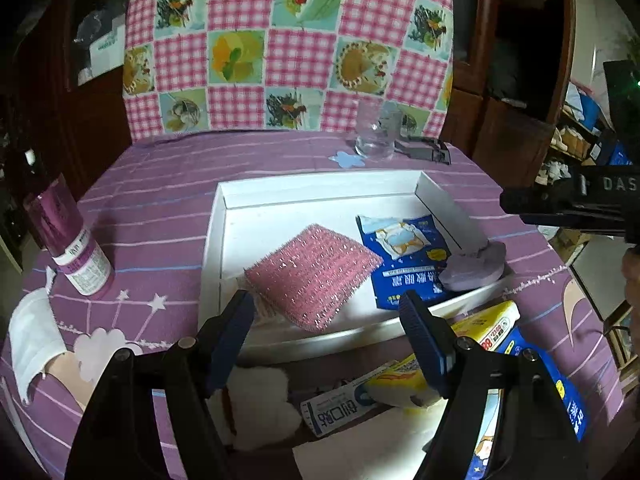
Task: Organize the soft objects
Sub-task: 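Lower the lavender item into the tray and open the right gripper, then grasp a blue eye-mask packet with the right gripper and lift it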
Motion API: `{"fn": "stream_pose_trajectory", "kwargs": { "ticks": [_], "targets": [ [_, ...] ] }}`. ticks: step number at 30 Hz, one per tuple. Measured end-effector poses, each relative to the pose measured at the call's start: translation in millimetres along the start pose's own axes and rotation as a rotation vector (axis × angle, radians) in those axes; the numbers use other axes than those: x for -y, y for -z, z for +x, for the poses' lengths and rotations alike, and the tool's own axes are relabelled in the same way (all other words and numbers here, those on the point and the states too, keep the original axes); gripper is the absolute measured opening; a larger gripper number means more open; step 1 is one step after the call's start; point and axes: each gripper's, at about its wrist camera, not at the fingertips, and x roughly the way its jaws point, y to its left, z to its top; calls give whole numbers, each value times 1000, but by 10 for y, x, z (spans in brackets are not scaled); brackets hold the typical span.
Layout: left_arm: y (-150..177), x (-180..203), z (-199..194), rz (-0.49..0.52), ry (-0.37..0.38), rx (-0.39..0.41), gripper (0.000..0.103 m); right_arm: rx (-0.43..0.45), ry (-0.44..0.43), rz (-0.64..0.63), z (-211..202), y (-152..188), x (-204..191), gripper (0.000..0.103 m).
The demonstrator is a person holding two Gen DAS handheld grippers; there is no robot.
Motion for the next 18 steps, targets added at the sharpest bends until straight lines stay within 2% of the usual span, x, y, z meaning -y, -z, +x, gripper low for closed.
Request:
{"fn": "stream_pose_trajectory", "kwargs": {
  "ticks": [5,9,12,14,16,18],
  "targets": [
    [-7,-72,-193,-19,7,35,75,34,-10,-43,-105,17,-181,46],
    [72,-188,-337,-39,13,44,75,146,-27,-48,-193,43,-270,46],
    [195,-264,-407,-51,8,60,75,212,-12,-58,-155,85,-332,50],
    [299,-346,-432,-75,10,79,75,201,-18,-114,-79,110,-415,50],
    [309,-410,-402,-100,8,54,75,153,15,-176,-7,124,-518,50],
    [302,-473,-411,-132,23,55,75,151,44,-196,-20,146,-565,50]
  ]
}}
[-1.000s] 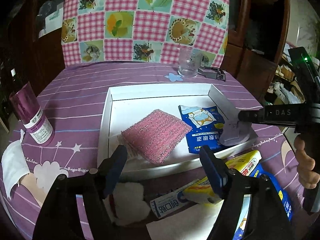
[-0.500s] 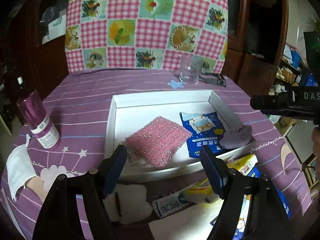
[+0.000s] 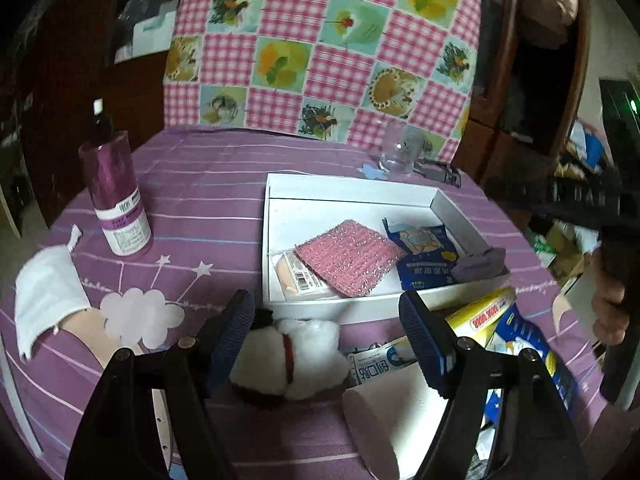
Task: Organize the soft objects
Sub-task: 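Grasp a blue eye-mask packet with the right gripper and lift it, then hold the blue packet up with the right gripper while left moves toward the yellow box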
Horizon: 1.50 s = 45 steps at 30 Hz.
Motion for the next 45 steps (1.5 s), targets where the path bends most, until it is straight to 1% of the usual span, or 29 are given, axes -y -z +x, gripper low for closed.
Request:
{"fn": "stream_pose_trajectory", "kwargs": {
  "ticks": [3,5,7,9,12,14,15,16,18,21,24,28,32,34,38,40,45],
  "targets": [
    [-12,-53,-58,-23,18,11,75,54,16,13,-145,47,-18,50],
    [-21,-75,-81,-32,30,13,75,88,-20,24,-233,106,-20,50],
    [-14,-87,-71,-48,37,6,75,110,-51,-4,-299,194,-49,50],
    [-1,-58,-47,-46,45,-11,75,122,-40,-43,-351,282,-77,50],
    [15,6,-70,-21,41,-7,75,130,-34,-84,-477,475,-61,52],
    [23,49,-96,-7,45,-2,75,119,-58,-75,-533,607,1,59],
    [26,63,-100,-4,44,-3,75,110,-75,-64,-548,680,40,65],
    [31,80,-104,2,41,-2,75,104,-80,-60,-559,736,61,67],
    [38,106,-99,15,28,-4,75,96,-75,-73,-582,840,76,68],
    [54,135,-63,28,7,-19,75,63,-81,-103,-563,969,74,74],
    [62,146,-47,28,4,-37,75,-7,-74,-143,-464,1065,31,75],
    [75,159,-24,27,-8,-61,75,-21,-89,-150,-413,1105,0,75],
    [95,188,-9,40,-16,-73,75,-43,-20,-169,-377,1131,-37,79],
    [101,198,-6,45,-18,-76,75,-52,-6,-170,-359,1148,-36,80],
    [108,202,3,48,-22,-81,75,-36,4,-164,-384,1146,-26,80],
    [110,195,2,45,-20,-80,75,-36,3,-157,-388,1141,-10,85],
    [108,183,8,41,-21,-83,75,-21,53,-138,-413,1121,13,86]
  ]
}}
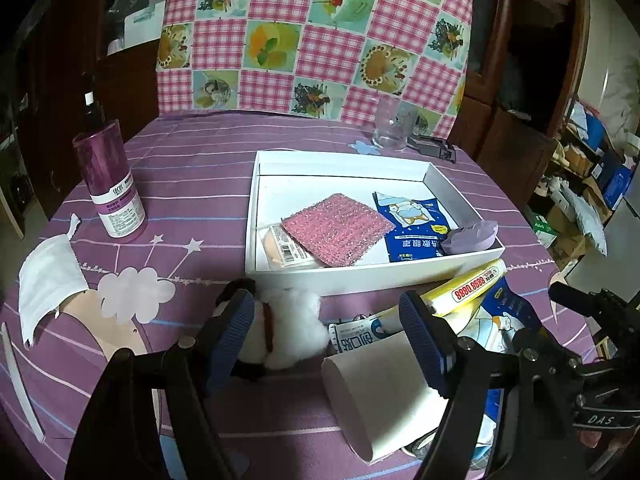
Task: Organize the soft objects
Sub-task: 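Hold the blue packet up with the right gripper while left moves toward the yellow box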
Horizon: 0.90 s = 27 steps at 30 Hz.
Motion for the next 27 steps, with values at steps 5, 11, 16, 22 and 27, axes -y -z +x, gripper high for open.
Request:
{"fn": "stream_pose_trajectory", "kwargs": {
  "ticks": [5,11,16,22,27],
  "targets": [
    [0,-19,-14,-4,5,-1,76,-20,-38,-5,5,17,-42,87],
    [5,18,-6,8,0,-15,76,-48,-70,-40,45,69,-162,89],
    [28,90,-20,37,-14,-20,76,-40,-79,-99,13,102,-314,92],
    [53,154,-8,61,-30,-39,76,-75,-66,-150,128,172,-430,98],
    [63,163,-6,66,-34,-42,76,-88,-56,-151,178,185,-426,98]
  ]
}}
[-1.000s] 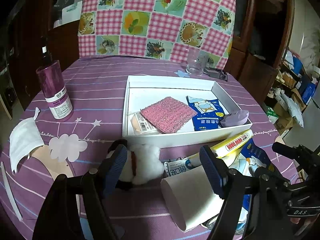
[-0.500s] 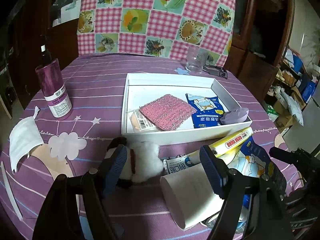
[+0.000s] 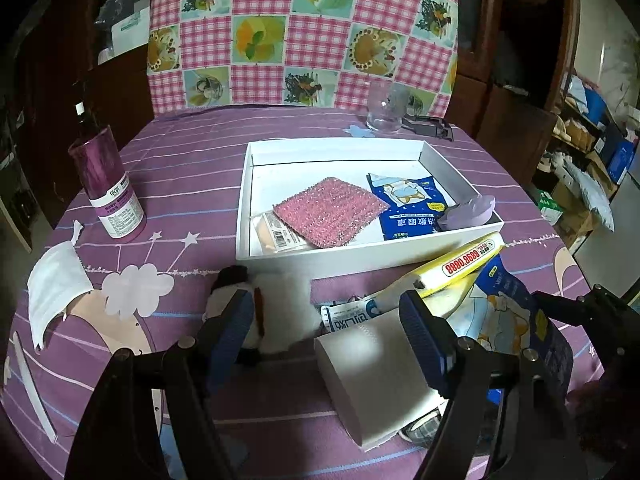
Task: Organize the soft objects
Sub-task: 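Hold the blue packet up with the right gripper while left moves toward the yellow box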
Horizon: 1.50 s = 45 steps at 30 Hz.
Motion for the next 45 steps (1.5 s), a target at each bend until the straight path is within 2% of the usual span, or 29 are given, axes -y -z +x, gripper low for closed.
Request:
{"fn": "stream_pose_trajectory", "kwargs": {
  "ticks": [11,21,34,45],
  "targets": [
    [2,-2,5,0,1,0,76,-12,-57,54,35,-4,102,96],
    [1,-10,9,-4,0,6,76,18,-96,139,-80,-15,267,82],
    [-19,4,-18,0,13,17,76,86,-110,228,-268,-10,444,80],
    [-5,78,-42,31,76,43,76,166,-106,368,-357,-7,718,80]
  ]
}}
